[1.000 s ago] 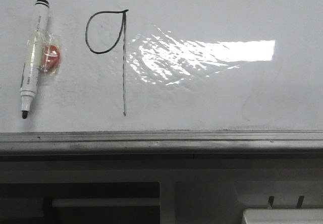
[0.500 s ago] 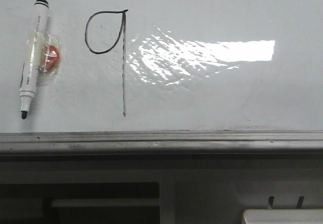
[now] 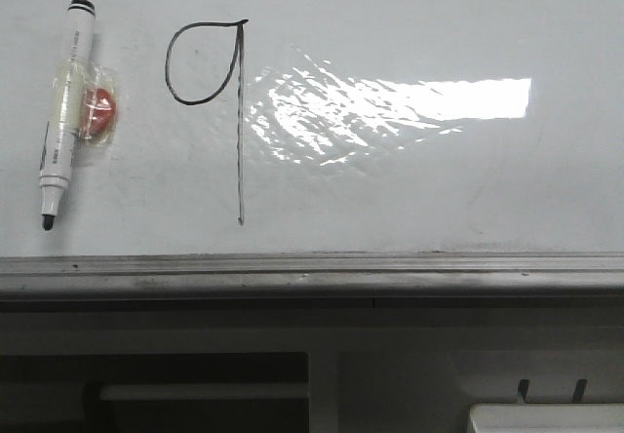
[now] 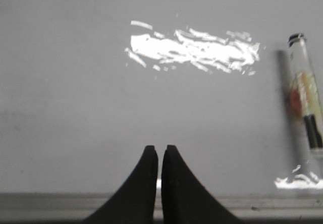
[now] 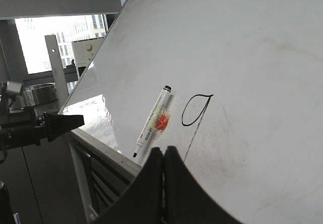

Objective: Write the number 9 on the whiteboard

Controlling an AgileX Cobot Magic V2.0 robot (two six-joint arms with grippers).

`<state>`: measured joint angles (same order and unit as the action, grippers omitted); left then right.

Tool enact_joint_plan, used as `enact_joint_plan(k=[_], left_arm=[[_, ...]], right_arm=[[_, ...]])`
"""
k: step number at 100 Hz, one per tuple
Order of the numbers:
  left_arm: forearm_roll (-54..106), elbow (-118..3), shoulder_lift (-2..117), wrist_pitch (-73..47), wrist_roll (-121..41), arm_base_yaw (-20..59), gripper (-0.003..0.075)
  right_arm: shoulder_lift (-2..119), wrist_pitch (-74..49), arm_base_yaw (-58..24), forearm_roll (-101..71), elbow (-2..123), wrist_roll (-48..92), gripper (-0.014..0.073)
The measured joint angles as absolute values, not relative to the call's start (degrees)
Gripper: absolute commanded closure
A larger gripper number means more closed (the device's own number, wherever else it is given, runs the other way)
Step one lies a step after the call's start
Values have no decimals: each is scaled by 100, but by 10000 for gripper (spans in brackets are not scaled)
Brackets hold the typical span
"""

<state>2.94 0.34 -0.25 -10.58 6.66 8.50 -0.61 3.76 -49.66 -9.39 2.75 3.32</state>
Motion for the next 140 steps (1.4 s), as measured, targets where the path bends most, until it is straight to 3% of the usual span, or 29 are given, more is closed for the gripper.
enact_joint_plan(k=[25,65,140], left_arm=[[-42,34,-25,-1904,651,522,741],[-182,34,-25,-1954,-279,393,740],[-182,24,-25,-1954,-388,393,740]], right_arm=[[-61,376,-4966,-939,275,332,663],[-61,385,-4966,-939,275,323,663],[-61,385,-4966,-939,275,323,663]])
